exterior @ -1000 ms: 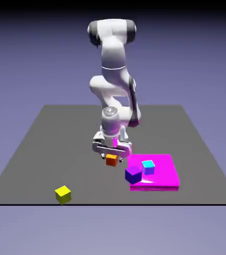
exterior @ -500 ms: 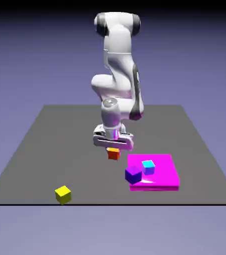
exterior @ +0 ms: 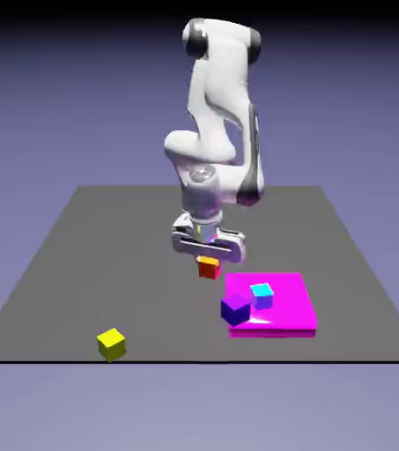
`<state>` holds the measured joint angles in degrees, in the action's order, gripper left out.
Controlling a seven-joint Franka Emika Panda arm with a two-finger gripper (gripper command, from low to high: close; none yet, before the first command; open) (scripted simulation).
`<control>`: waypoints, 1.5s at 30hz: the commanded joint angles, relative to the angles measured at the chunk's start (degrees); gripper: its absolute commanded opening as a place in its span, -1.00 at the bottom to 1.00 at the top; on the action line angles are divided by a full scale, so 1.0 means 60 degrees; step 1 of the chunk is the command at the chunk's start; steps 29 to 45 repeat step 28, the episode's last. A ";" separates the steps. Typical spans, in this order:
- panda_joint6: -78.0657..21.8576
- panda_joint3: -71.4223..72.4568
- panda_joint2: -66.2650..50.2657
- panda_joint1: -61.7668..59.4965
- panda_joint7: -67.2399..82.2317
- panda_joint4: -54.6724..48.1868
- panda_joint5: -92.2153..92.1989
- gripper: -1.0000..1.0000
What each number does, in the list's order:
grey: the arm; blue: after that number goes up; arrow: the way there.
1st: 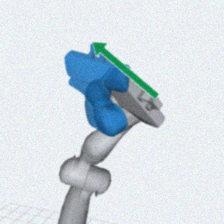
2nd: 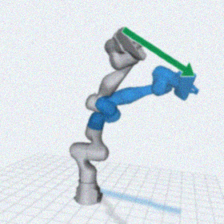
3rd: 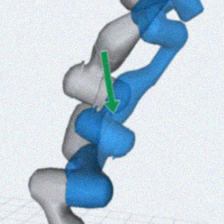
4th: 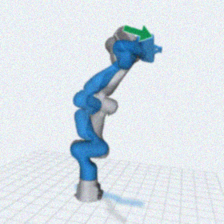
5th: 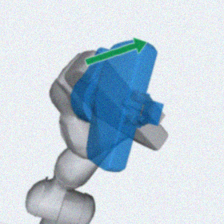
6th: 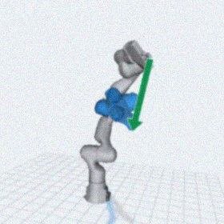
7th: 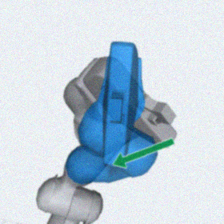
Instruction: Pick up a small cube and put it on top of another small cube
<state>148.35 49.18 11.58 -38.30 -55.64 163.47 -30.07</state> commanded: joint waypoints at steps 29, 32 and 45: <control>-0.1092 -0.2235 -0.2816 0.1964 -0.7984 -0.3867 0.4581 1.00; -0.1092 -0.2235 -0.2816 0.1964 -0.7984 -0.3867 0.4581 1.00; -0.1092 -0.2235 -0.2816 0.1964 -0.7984 -0.3867 0.4581 1.00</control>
